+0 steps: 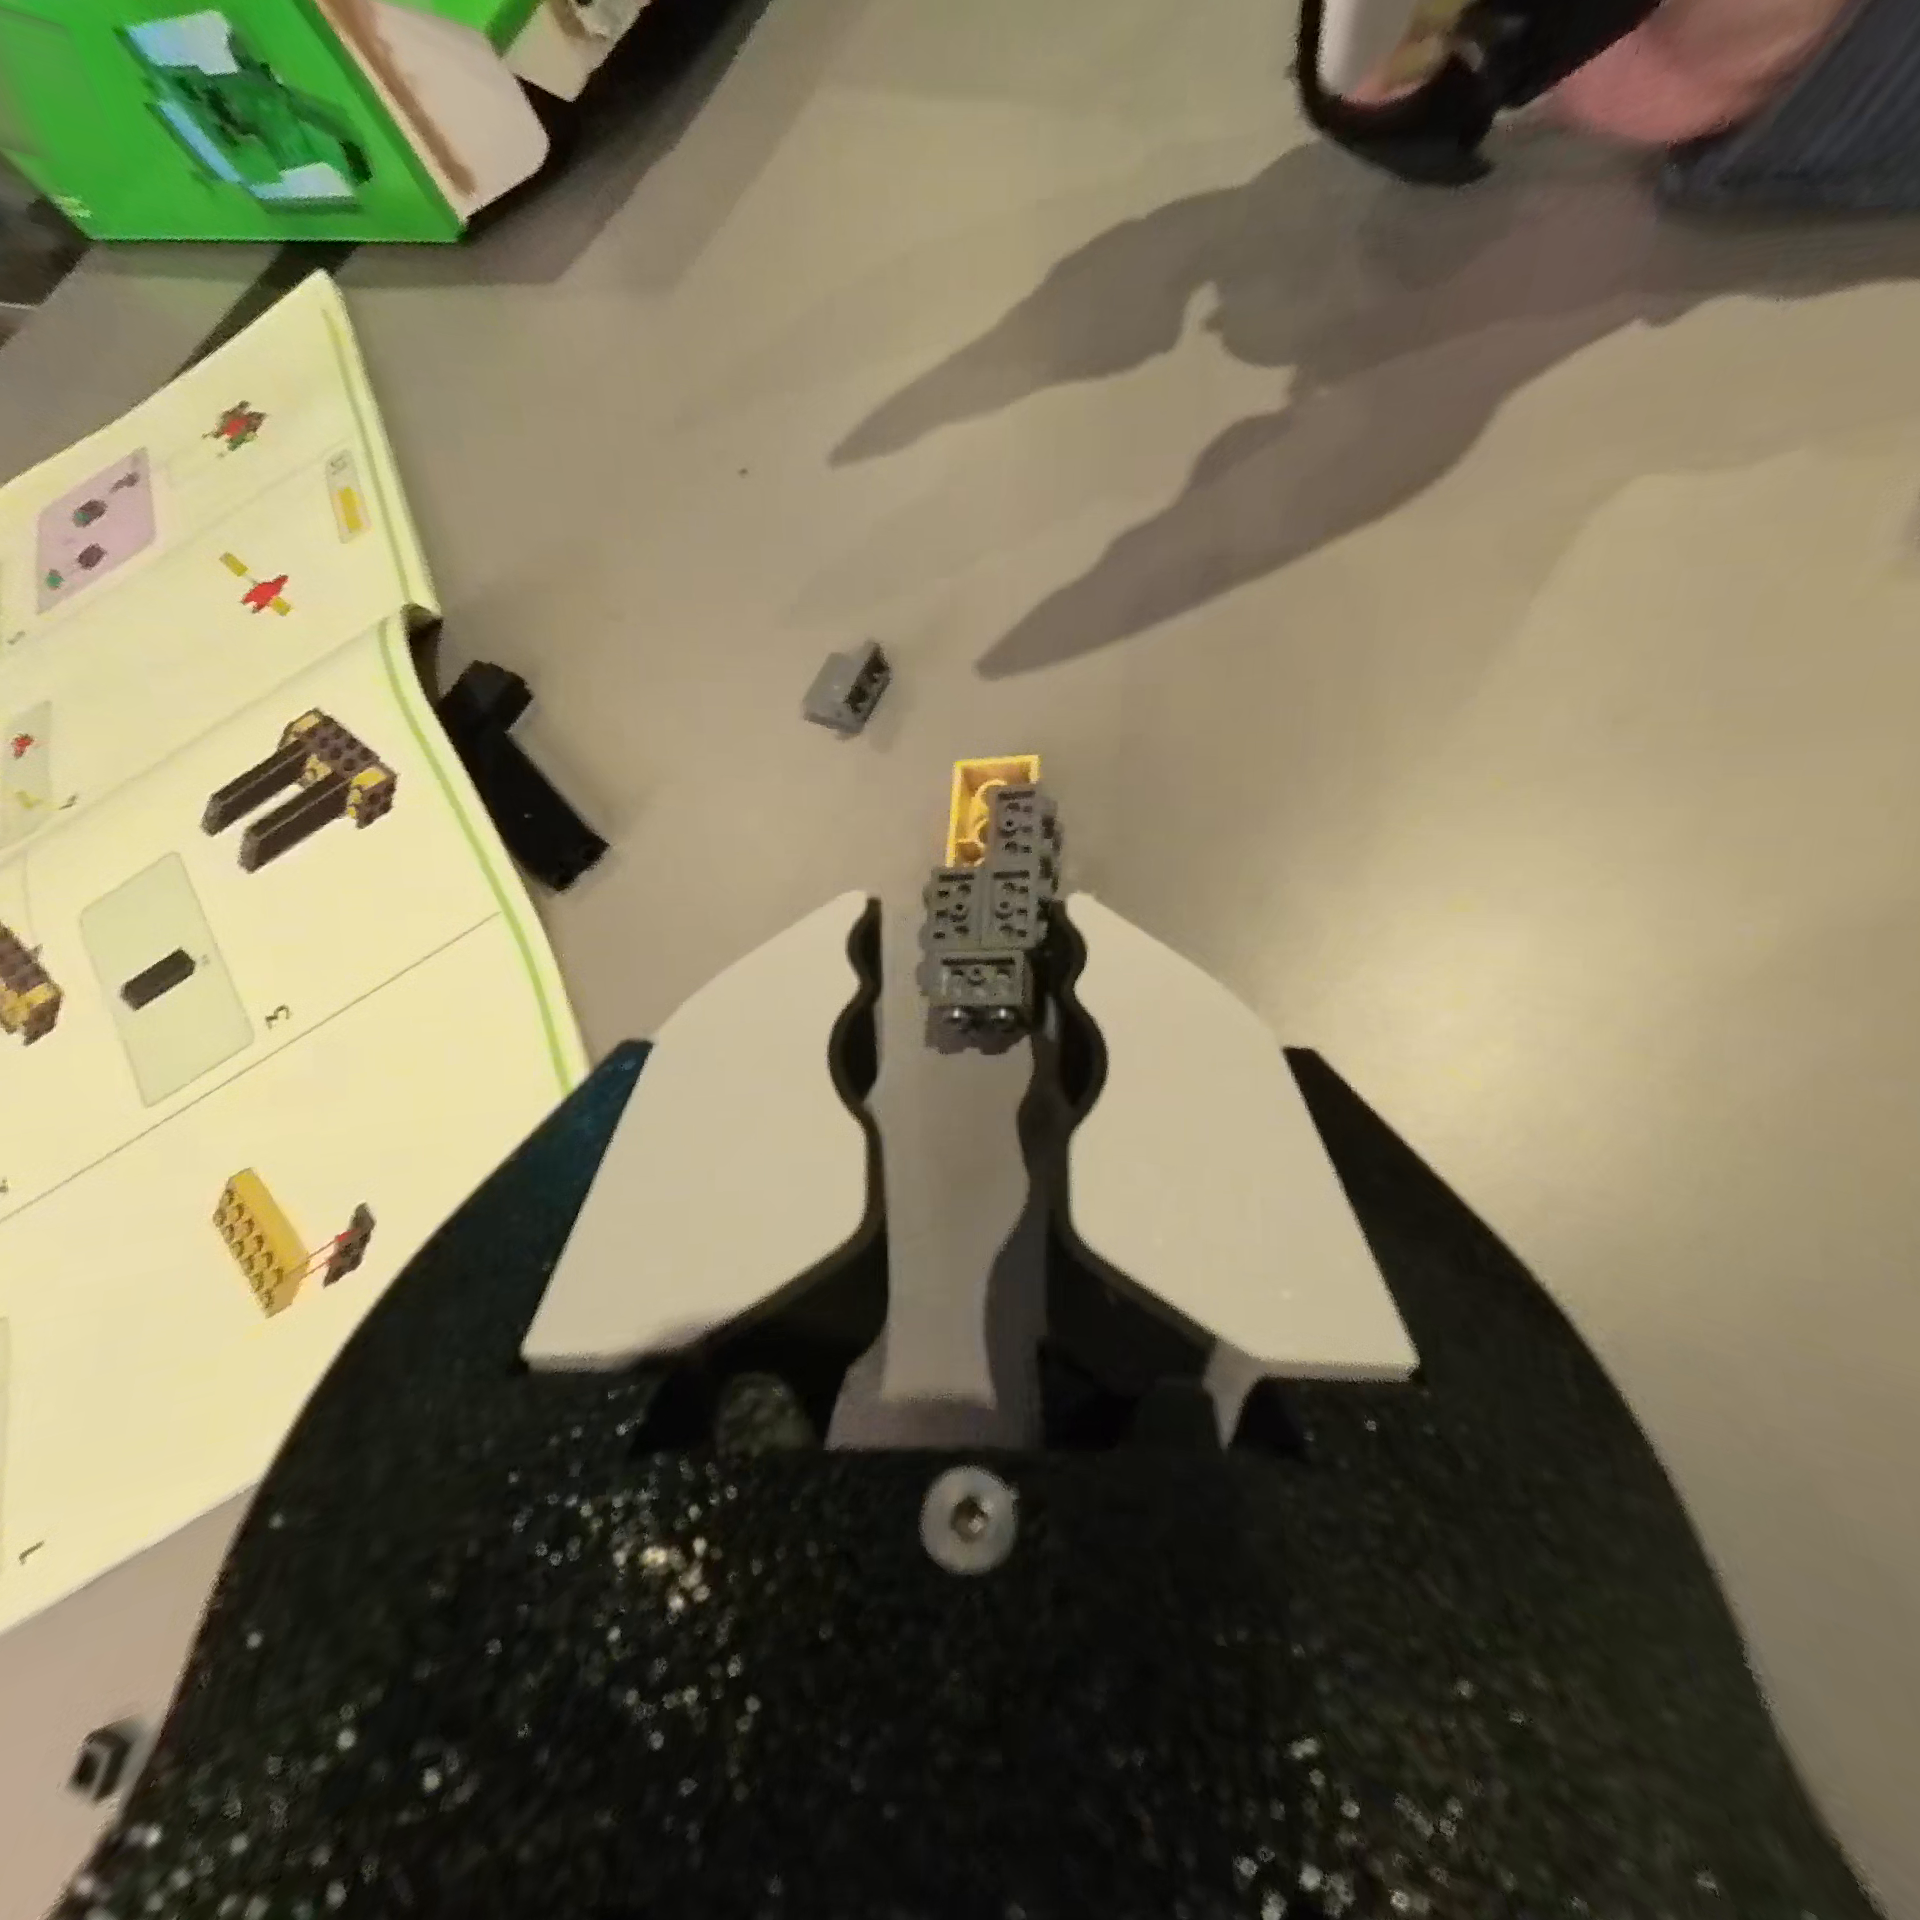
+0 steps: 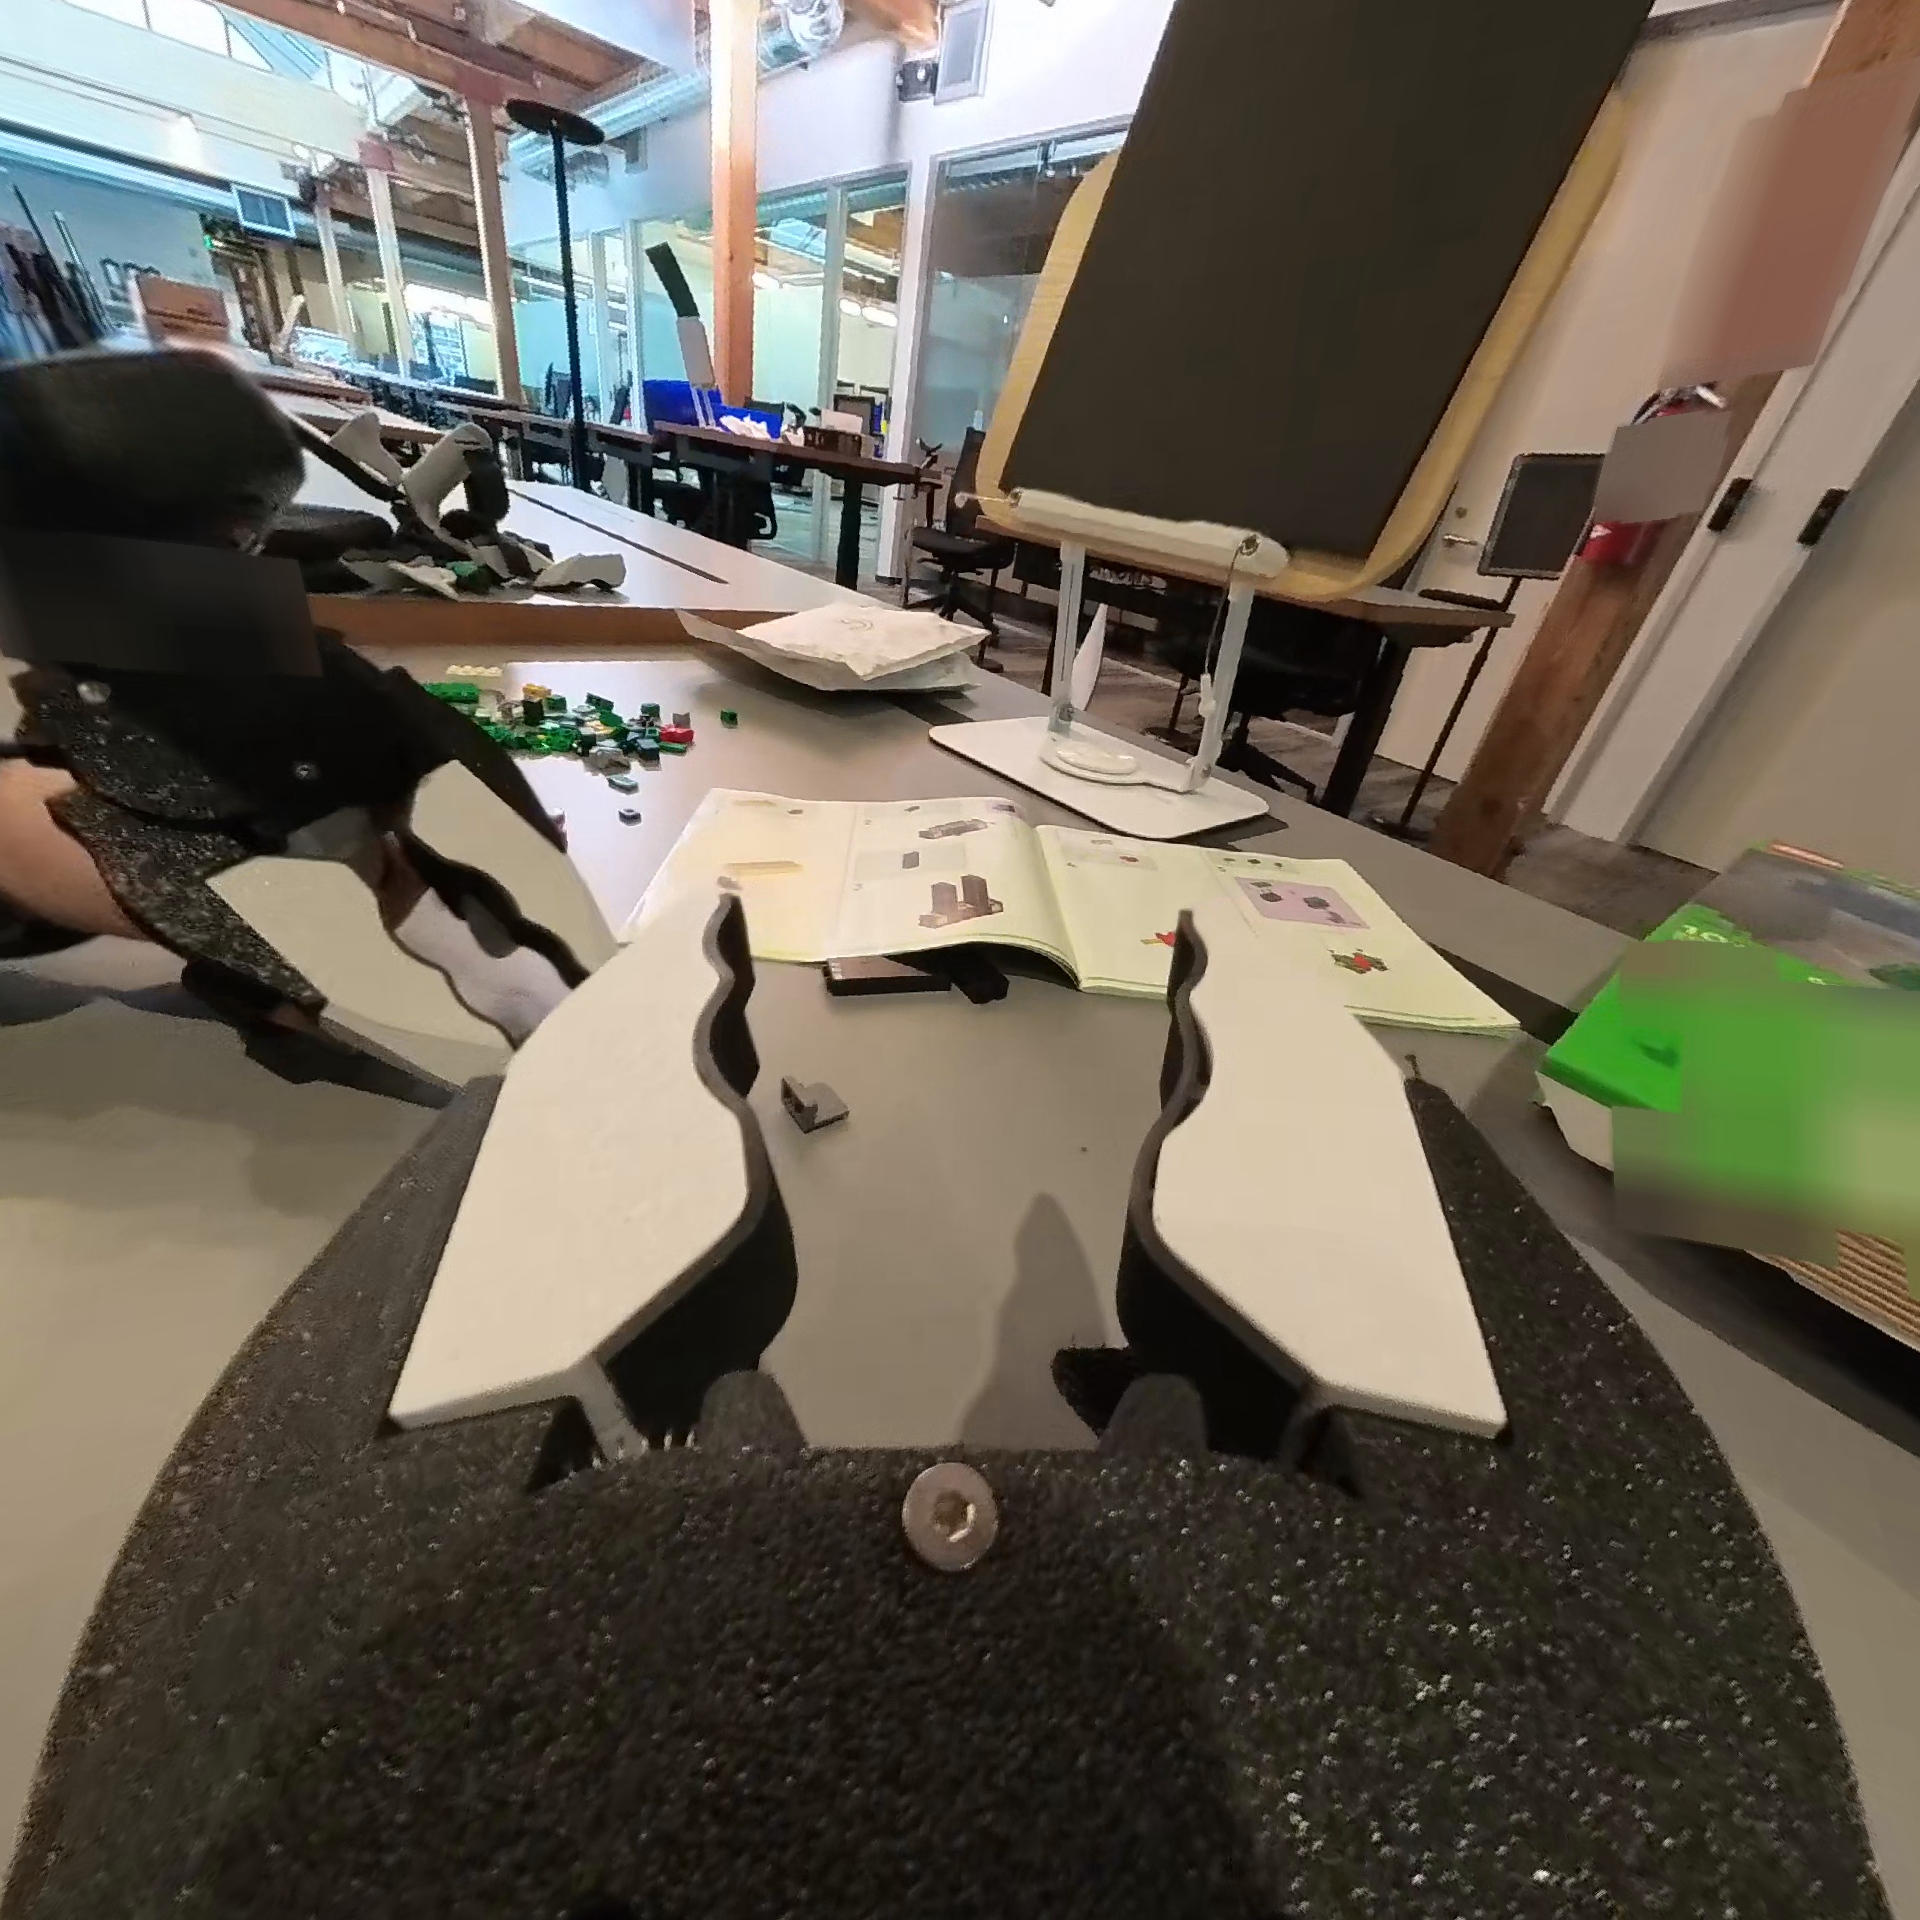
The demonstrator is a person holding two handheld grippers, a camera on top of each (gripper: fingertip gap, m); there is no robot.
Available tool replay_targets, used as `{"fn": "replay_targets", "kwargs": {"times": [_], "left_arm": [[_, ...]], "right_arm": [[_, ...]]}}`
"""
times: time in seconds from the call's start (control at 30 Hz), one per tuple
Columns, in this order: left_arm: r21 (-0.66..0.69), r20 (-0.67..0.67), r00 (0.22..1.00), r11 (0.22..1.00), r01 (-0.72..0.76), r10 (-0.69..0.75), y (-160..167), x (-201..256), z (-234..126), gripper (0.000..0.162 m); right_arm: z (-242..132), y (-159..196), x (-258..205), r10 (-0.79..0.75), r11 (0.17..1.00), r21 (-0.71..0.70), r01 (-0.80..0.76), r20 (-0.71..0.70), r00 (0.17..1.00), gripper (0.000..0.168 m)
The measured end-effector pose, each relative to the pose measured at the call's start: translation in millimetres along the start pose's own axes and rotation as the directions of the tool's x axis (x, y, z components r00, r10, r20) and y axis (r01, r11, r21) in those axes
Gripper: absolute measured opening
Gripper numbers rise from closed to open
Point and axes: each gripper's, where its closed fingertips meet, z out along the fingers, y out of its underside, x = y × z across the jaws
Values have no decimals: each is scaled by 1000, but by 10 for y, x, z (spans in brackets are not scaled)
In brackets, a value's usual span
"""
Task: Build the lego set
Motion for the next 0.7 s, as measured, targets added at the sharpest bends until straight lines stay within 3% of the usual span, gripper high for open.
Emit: {"fn": "replay_targets", "kwargs": {"times": [0.2,0.27,0.37,0.47,0.57,0.7], "left_arm": [[4,23,999,1000,31,-31,17,-34,-97,57],[19,50,998,999,48,-49,31,-53,-226,64],[56,58,997,998,38,-41,-1,30,-441,68],[122,-2,999,992,35,-35,-173,280,-553,64],[185,-59,998,982,39,-28,-378,525,-539,60],[215,-118,993,976,22,3,-552,772,-431,60]], "right_arm": [[-169,-282,-103,-43,999,0,43,45,998,78],[-336,-308,-236,-58,994,-82,66,94,994,71],[-696,-127,-463,-68,956,-271,115,174,982,63],[-1089,203,-729,16,884,-456,106,255,967,52],[-1372,446,-1021,99,829,-550,98,317,943,36],[-1551,677,-1318,179,767,-635,95,353,918,32]]}}
